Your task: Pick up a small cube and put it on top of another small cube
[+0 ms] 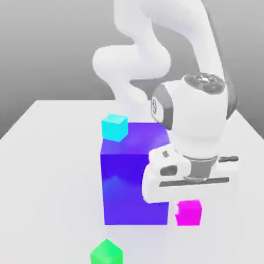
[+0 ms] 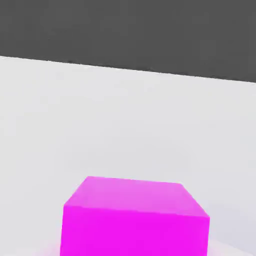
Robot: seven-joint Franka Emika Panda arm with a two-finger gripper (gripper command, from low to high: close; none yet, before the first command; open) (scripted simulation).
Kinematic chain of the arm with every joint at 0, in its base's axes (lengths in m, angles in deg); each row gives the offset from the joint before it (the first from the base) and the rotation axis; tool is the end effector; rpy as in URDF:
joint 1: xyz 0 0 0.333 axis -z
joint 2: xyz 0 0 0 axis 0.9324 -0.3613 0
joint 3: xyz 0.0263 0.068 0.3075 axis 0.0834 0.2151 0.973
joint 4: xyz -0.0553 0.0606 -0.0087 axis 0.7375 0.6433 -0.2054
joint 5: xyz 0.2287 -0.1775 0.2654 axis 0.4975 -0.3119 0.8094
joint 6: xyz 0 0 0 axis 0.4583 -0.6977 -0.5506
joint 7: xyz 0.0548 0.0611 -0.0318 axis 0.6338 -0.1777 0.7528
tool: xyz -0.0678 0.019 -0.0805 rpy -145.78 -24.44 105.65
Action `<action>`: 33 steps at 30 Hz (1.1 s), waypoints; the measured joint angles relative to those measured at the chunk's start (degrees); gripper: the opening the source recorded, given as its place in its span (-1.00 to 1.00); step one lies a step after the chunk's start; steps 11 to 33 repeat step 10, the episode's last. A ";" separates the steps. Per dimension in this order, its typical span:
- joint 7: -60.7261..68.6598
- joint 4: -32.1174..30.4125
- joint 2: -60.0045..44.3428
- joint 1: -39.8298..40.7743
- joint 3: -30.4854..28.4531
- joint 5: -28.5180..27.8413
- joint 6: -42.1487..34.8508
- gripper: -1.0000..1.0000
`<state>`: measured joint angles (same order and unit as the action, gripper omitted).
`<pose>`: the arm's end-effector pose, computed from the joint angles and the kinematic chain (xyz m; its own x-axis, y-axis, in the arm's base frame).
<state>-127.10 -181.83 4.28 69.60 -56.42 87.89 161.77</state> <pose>0.4771 0.0498 0.2315 0.6747 -0.7380 -0.0019 -0.7380 -0.6747 0.0015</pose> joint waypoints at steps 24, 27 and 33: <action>1.70 4.74 -9.17 6.10 -5.50 1.39 4.63 1.00; 1.70 4.74 -9.17 6.10 -5.50 1.39 4.63 1.00; 1.70 4.74 -9.17 6.10 -5.50 1.39 4.63 1.00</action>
